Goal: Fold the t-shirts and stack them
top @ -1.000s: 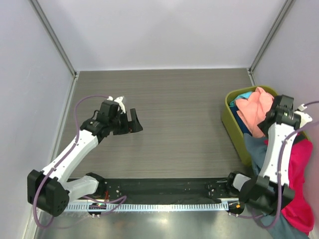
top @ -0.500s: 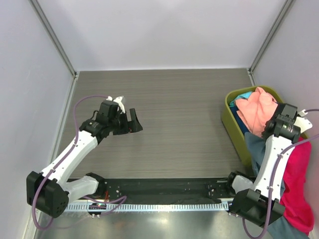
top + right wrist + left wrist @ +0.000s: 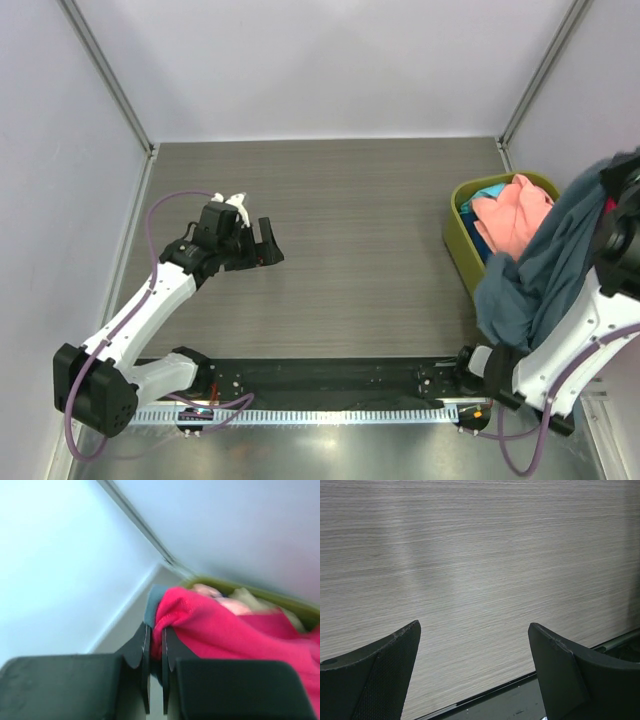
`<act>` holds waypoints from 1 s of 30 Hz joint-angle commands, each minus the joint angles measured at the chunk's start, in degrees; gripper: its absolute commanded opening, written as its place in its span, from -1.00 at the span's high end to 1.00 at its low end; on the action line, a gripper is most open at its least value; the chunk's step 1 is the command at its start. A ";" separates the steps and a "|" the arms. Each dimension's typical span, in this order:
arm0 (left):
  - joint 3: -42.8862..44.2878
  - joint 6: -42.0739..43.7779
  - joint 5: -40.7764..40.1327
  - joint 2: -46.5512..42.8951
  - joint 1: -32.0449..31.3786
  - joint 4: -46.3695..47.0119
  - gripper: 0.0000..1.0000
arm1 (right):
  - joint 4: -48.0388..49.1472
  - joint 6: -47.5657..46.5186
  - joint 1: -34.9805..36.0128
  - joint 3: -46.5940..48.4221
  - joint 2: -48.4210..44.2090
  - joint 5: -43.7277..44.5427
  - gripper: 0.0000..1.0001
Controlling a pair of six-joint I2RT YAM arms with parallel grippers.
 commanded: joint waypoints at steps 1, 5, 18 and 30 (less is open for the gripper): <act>0.99 1.07 -1.31 -1.21 -0.29 -0.05 -0.78 | 5.59 1.31 0.12 23.42 12.87 -10.70 0.98; 0.90 1.25 -2.27 -2.00 -0.29 -0.05 -0.79 | 22.42 5.52 0.12 22.07 13.72 -22.30 0.97; 1.07 1.51 -6.84 -3.67 -0.20 -1.37 -0.79 | 60.18 12.50 0.12 16.24 22.07 -28.39 0.98; 1.34 1.60 -6.50 -2.36 -0.29 -1.73 -0.79 | 62.75 2.54 0.12 -55.56 -10.19 -12.77 0.97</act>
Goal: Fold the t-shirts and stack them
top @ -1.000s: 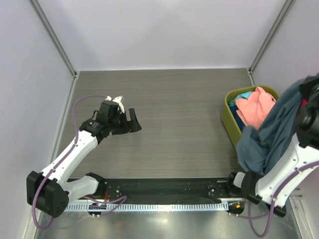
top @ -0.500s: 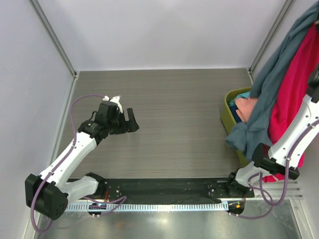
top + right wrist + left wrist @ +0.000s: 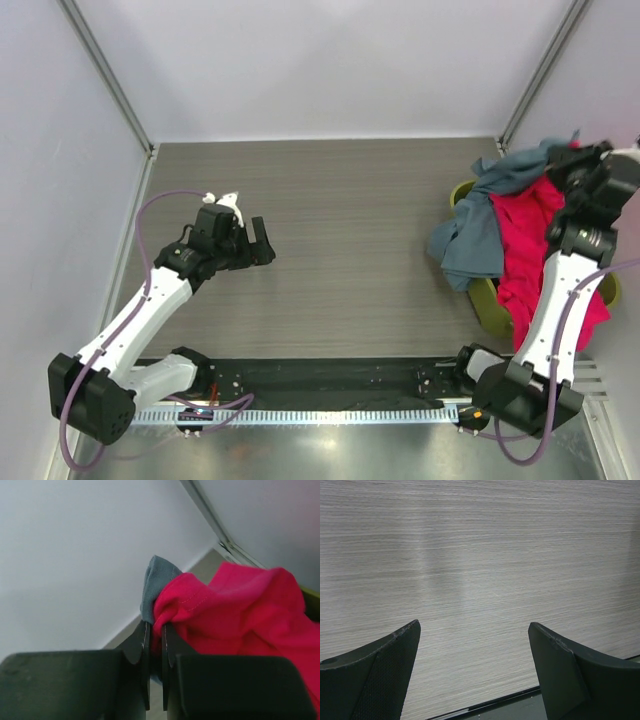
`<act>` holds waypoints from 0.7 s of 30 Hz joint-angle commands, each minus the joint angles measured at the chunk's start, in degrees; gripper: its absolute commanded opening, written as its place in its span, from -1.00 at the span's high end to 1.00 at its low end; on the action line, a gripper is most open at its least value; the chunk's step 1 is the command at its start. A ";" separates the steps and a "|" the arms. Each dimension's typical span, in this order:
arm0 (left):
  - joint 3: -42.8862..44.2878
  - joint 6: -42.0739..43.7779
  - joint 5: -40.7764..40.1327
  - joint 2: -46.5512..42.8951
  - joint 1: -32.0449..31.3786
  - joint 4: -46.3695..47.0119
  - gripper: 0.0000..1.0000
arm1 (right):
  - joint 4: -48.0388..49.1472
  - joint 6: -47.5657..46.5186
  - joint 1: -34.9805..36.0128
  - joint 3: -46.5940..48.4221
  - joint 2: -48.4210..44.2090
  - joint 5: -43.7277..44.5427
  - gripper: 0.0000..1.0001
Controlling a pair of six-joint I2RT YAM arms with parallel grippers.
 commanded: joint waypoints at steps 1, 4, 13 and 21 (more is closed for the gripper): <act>1.40 0.68 0.45 0.38 -0.29 -0.02 -0.79 | 0.84 -2.62 0.07 -9.56 -7.33 8.79 0.98; 1.58 0.77 1.42 0.55 -0.29 0.07 -0.79 | -5.93 -2.26 0.07 -12.93 -8.84 12.31 0.36; 1.31 0.68 2.39 -0.06 -0.20 0.33 -0.79 | -25.97 -4.72 5.25 -0.03 -10.69 20.42 -0.99; 1.58 0.68 4.32 -0.59 -0.20 0.51 -0.79 | -43.64 -4.11 22.12 3.24 -7.87 23.23 -0.99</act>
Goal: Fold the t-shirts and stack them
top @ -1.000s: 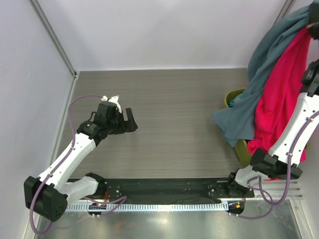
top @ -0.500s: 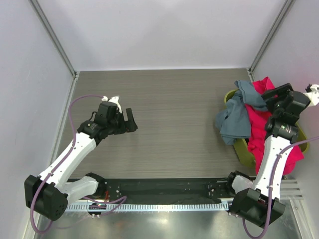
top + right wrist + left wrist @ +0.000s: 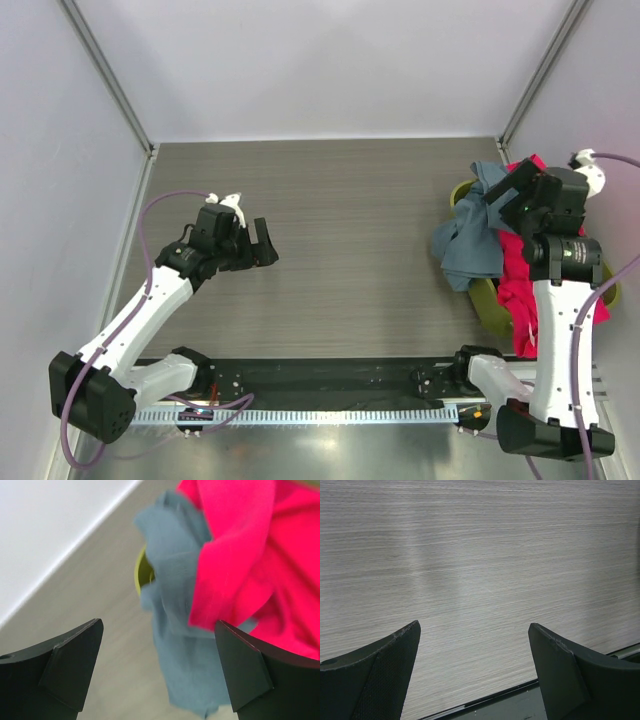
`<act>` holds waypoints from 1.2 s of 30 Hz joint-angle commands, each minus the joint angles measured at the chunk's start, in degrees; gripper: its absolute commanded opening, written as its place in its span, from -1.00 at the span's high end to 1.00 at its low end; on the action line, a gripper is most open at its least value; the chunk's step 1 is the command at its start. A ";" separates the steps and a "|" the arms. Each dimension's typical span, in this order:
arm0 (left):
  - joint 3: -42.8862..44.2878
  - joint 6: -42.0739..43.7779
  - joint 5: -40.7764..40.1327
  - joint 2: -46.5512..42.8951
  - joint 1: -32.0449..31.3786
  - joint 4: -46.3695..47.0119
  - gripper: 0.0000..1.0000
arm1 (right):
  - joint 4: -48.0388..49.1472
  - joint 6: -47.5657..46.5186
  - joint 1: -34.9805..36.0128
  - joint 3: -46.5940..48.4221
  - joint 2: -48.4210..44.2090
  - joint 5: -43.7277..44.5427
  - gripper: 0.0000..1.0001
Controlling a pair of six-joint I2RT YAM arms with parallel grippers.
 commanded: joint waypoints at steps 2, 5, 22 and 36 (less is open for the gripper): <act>1.58 0.68 1.90 -1.07 -0.20 0.46 -0.79 | -11.62 1.27 5.17 -1.80 0.56 -0.08 -0.99; 1.58 0.68 2.51 -0.81 -0.20 0.64 -0.79 | -14.54 3.29 10.18 -3.82 1.09 1.32 -0.99; 1.40 0.68 2.87 -1.51 -0.11 0.64 -0.79 | -19.38 7.96 33.57 -4.80 13.56 20.64 -0.99; 1.40 0.77 2.78 -1.42 -0.20 0.38 -0.80 | -27.20 5.94 35.33 -2.23 22.36 35.33 -0.31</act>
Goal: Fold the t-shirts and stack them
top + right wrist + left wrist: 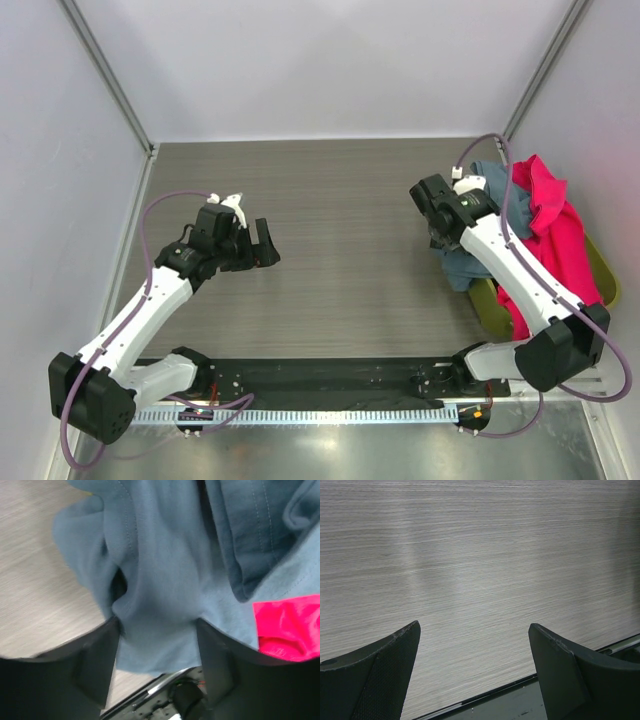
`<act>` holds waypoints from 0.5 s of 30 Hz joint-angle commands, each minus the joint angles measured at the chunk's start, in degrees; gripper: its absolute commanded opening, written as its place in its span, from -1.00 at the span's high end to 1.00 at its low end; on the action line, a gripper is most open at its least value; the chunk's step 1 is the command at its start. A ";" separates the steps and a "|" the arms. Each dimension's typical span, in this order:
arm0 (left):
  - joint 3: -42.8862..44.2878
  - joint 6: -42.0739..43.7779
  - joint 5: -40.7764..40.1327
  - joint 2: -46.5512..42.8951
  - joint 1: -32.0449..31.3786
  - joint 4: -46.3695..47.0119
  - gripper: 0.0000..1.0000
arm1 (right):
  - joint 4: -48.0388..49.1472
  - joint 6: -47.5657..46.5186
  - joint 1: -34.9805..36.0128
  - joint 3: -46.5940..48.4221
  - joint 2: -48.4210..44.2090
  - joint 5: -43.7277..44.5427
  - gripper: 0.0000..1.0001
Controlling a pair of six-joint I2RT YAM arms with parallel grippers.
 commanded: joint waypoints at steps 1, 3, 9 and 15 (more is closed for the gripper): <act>1.40 0.77 0.72 -1.18 -0.20 0.33 -0.79 | -1.52 -0.14 0.38 -0.36 0.39 4.32 -0.21; 1.32 0.77 0.64 -1.18 -0.29 0.42 -0.79 | -0.64 -0.49 0.38 -1.41 0.48 3.18 0.03; 1.31 0.86 0.46 -1.44 -0.20 0.24 -0.79 | 0.76 -1.98 0.38 -1.95 0.57 1.77 0.72; 1.31 0.77 0.63 -1.62 -0.20 0.33 -0.79 | 4.10 -5.23 0.38 15.38 -1.80 -0.77 0.97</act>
